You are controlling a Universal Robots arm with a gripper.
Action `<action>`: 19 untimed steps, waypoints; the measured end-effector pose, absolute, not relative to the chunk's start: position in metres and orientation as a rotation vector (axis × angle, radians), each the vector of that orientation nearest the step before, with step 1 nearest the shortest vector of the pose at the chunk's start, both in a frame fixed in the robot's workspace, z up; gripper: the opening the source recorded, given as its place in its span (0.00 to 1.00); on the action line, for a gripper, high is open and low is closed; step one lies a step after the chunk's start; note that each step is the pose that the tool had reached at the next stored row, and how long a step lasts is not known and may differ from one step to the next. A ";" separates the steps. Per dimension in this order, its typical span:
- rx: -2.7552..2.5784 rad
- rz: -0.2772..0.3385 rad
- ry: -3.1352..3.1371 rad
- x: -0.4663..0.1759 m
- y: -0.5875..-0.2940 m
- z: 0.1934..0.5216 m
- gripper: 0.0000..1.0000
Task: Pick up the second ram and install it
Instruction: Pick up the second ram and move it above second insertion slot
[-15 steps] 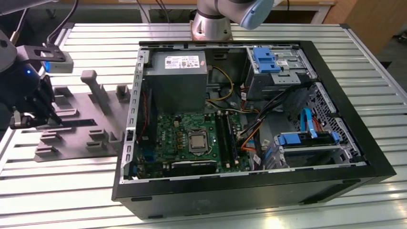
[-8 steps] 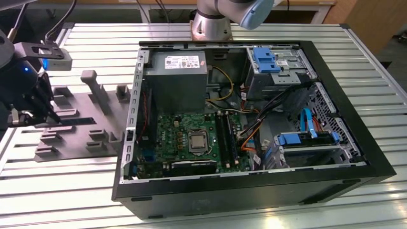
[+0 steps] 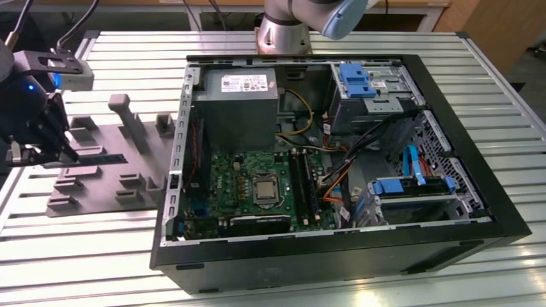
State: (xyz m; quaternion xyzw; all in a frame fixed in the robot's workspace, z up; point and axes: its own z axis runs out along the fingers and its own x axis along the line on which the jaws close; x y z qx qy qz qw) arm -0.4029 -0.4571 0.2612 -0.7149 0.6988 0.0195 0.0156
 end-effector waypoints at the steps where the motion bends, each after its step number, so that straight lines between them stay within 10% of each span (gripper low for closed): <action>1: -2.224 0.061 2.173 -0.403 -0.457 0.262 0.12; 19: -2.215 0.079 2.165 -0.403 -0.457 0.278 0.12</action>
